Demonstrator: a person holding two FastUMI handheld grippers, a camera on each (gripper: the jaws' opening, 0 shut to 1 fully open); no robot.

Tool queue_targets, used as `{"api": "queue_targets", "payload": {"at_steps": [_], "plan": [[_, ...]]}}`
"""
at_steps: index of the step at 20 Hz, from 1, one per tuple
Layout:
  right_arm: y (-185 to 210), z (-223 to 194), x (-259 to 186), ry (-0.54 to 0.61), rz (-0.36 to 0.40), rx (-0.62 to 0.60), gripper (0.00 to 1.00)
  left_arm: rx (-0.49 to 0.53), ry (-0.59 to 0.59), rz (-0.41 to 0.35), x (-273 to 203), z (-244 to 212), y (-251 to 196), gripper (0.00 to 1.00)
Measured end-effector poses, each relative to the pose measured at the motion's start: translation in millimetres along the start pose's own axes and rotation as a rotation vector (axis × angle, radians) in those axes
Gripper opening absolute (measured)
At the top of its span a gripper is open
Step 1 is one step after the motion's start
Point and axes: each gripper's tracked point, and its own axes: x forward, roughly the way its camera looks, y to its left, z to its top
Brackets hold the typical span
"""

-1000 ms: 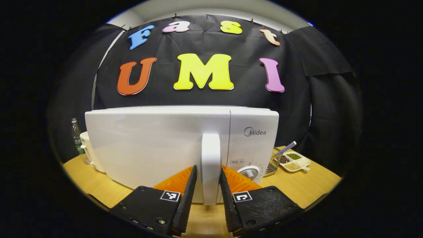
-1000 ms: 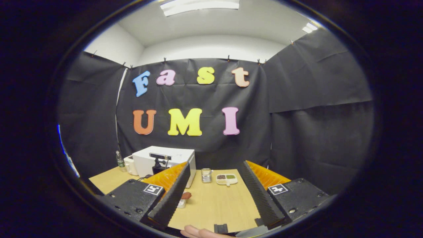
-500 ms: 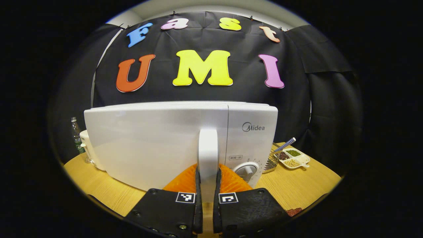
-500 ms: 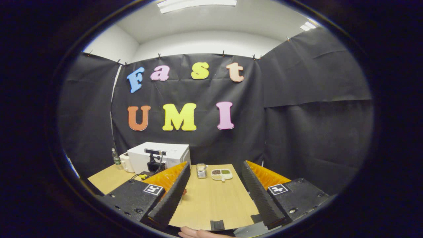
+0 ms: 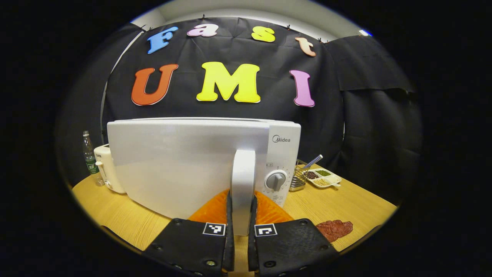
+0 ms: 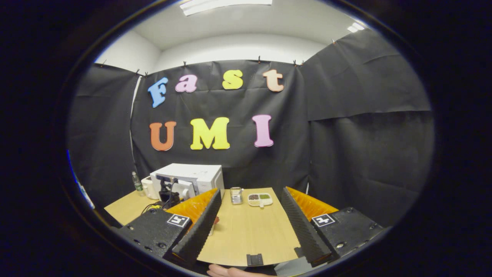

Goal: Open the microwave oven with the left hand, put the food in, and close the microwave oven.

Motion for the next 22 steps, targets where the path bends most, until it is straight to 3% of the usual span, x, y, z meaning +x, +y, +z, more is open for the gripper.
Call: {"api": "queue_targets", "payload": {"at_steps": [7,8,9,12,14,15,17,18,19,21,22], "plan": [[11,-6,2,0.008,0.008,0.003,1.0,0.008,0.016,-0.034,-67,-12,23,0.19],[16,-8,1,0.014,0.024,0.01,0.93,0.012,0.02,-0.04,-78,-13,28,0.19],[19,-9,0,0.017,0.035,0.014,1.0,0.017,0.014,-0.046,-90,-14,35,0.19],[21,-16,1,0.024,0.047,0.017,1.0,0.036,0.014,-0.03,-129,-20,65,0.19],[24,-22,1,0.035,0.056,0.024,1.0,0.015,0.048,0.015,-158,-32,92,0.31],[24,-24,3,0.04,0.058,0.027,1.0,0.002,0.054,0.049,-176,-34,109,0.42],[25,-29,7,0.052,0.06,0.026,1.0,-0.019,0.039,0.124,-199,-34,142,0.96],[26,-32,9,0.061,0.06,0.028,1.0,-0.026,0.032,0.148,-217,-33,153,0.81],[27,-33,12,0.069,0.061,0.031,1.0,-0.027,0.026,0.168,-230,-31,162,0.93],[30,-35,16,0.082,0.061,0.033,1.0,-0.022,0.012,0.211,-255,-24,179,0.93],[29,-36,19,0.086,0.057,0.034,0.92,-0.02,0.007,0.212,-267,-21,182,0.93]]}}
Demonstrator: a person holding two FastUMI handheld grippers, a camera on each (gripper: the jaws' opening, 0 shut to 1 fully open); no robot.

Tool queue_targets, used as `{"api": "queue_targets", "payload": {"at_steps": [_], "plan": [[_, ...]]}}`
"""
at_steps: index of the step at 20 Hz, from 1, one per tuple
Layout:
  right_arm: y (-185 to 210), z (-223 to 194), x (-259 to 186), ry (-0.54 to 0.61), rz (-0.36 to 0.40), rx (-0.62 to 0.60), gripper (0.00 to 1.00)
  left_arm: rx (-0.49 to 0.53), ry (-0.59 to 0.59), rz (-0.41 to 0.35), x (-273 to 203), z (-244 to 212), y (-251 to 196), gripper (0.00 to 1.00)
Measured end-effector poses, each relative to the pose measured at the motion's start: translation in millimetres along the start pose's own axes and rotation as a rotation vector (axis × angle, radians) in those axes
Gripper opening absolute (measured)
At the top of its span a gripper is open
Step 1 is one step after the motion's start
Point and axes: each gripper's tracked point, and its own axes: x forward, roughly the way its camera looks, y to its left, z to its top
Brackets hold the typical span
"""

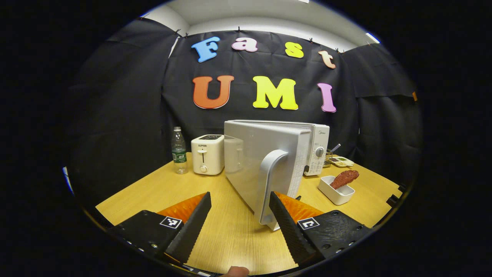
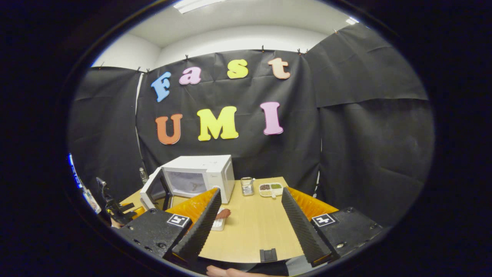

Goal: Open the microwave oven with the left hand, put the food in, and close the microwave oven.

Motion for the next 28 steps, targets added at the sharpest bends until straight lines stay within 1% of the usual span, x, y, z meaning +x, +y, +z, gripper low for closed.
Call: {"api": "queue_targets", "payload": {"at_steps": [1,3,4,5,6,7,8,9,14,15,16,17,18,19,21,22,23,25,26,27,28], "plan": [[0,-1,3,0.005,-0.003,0.0,1.0,0.0,-0.006,0.004,-7,4,4,0.93],[1,-3,8,0.014,-0.008,0.001,1.0,0.007,-0.032,0.015,-23,17,9,0.93],[2,-3,10,0.015,-0.01,0.003,0.92,0.005,-0.045,0.019,-30,23,12,0.93],[2,-3,13,0.015,-0.012,0.003,0.92,0.0,-0.055,0.013,-37,30,13,0.93],[2,-4,16,0.017,-0.015,0.002,1.0,-0.001,-0.061,0.014,-43,36,12,0.93],[2,-7,21,0.022,-0.016,-0.002,0.92,0.005,-0.065,0.027,-48,41,14,0.93],[2,-11,27,0.028,-0.014,-0.007,1.0,0.014,-0.072,0.044,-52,47,16,0.93],[3,-14,33,0.035,-0.01,-0.014,1.0,0.023,-0.077,0.054,-56,55,15,0.93],[9,-41,77,0.106,0.031,-0.047,1.0,0.055,-0.124,0.044,-73,99,-9,0.93],[11,-46,87,0.119,0.046,-0.045,1.0,0.059,-0.138,0.03,-73,109,-18,0.93],[13,-52,98,0.139,0.061,-0.043,0.93,0.06,-0.156,0.017,-74,117,-28,0.93],[12,-59,110,0.157,0.067,-0.035,1.0,0.059,-0.162,0.003,-74,125,-36,0.93],[9,-66,123,0.178,0.07,-0.028,0.93,0.061,-0.17,-0.007,-73,132,-45,0.93],[9,-73,136,0.198,0.082,-0.026,1.0,0.066,-0.172,-0.011,-72,138,-52,0.93],[8,-88,163,0.242,0.107,-0.025,1.0,0.08,-0.183,-0.012,-72,153,-63,0.93],[6,-97,178,0.267,0.118,-0.02,0.93,0.084,-0.198,-0.009,-71,165,-68,0.93],[6,-105,192,0.297,0.137,-0.002,1.0,0.084,-0.209,-0.01,-69,173,-73,0.93],[15,-128,216,0.385,0.2,0.045,1.0,0.072,-0.225,-0.001,-63,187,-83,0.93],[20,-140,225,0.435,0.236,0.071,1.0,0.066,-0.227,-0.009,-61,192,-91,0.93],[27,-152,233,0.484,0.271,0.1,0.97,0.06,-0.231,-0.017,-59,198,-99,0.93],[34,-162,239,0.534,0.309,0.128,0.83,0.057,-0.233,-0.016,-56,203,-103,0.93]]}}
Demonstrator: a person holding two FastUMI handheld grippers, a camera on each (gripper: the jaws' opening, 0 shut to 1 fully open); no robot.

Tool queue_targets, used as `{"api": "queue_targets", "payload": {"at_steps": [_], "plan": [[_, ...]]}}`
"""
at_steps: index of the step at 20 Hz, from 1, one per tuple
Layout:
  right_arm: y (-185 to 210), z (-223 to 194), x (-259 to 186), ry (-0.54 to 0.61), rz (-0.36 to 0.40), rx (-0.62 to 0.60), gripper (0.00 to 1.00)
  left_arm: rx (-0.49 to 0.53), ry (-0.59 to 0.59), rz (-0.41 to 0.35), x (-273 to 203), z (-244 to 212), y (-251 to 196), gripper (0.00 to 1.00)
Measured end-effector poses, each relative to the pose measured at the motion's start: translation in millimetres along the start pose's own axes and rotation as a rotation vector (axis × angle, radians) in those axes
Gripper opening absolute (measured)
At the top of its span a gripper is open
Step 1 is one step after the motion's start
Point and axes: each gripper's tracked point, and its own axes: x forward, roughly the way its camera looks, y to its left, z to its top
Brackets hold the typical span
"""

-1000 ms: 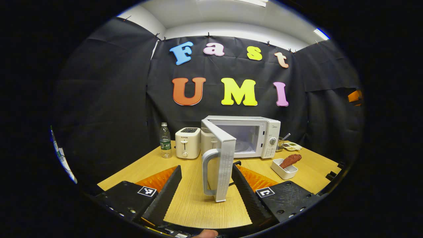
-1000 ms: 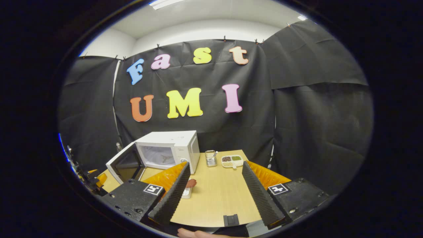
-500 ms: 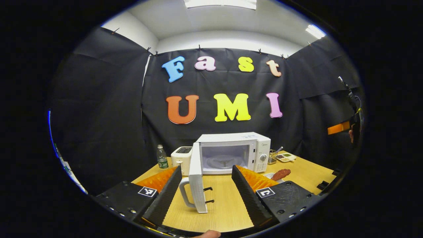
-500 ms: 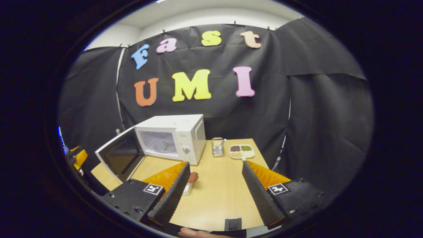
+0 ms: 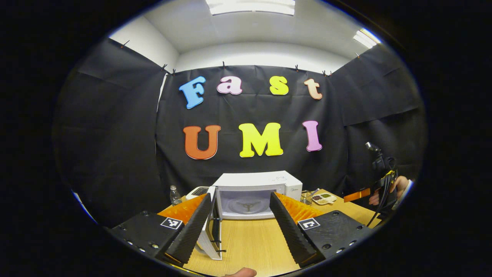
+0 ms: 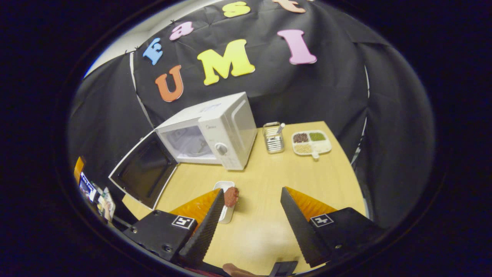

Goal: Open the microwave oven with the left hand, put the food in, and close the microwave oven.

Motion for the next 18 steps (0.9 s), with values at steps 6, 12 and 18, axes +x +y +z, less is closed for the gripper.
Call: {"api": "queue_targets", "payload": {"at_steps": [6,12,18], "plan": [[29,-33,66,0.24,0.256,0.172,0.73,0.028,-0.024,0.022,18,18,-13,0.94],[18,-51,119,0.343,0.311,0.3,0.75,0.023,0.008,0.064,25,10,-6,0.94],[34,-58,139,0.391,0.377,0.397,0.22,0.022,0.067,0.08,18,-11,5,0.94]]}}
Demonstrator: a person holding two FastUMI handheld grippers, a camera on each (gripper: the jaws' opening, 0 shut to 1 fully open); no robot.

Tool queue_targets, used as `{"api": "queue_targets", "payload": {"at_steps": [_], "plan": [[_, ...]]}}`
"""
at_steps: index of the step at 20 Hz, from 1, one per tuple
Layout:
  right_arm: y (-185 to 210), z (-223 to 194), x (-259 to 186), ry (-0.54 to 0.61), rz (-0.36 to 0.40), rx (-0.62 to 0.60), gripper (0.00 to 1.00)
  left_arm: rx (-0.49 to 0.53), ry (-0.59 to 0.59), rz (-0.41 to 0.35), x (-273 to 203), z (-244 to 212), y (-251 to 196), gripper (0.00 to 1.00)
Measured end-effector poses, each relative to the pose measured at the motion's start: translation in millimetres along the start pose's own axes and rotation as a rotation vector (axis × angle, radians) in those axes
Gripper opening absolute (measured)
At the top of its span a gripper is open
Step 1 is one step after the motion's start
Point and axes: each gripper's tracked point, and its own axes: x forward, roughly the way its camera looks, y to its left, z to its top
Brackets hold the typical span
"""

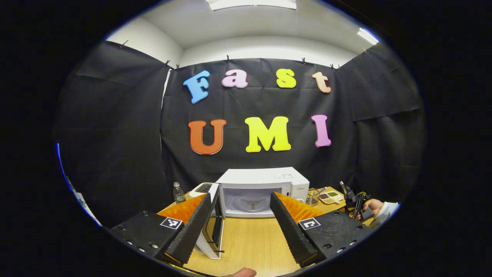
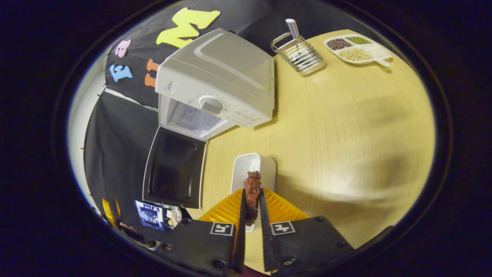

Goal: Open the microwave oven with the left hand, put the food in, and close the microwave oven.

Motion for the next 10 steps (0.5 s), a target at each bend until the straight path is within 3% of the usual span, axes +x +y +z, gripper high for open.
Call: {"api": "queue_targets", "payload": {"at_steps": [2,10], "plan": [[-2,-9,-4,-0.001,-0.023,-0.056,0.16,0.011,-0.004,0.002,-4,-1,4,0.94],[33,-26,-47,-0.138,-0.142,-0.215,0.14,-0.049,-0.024,-0.025,-28,-4,22,0.94]]}}
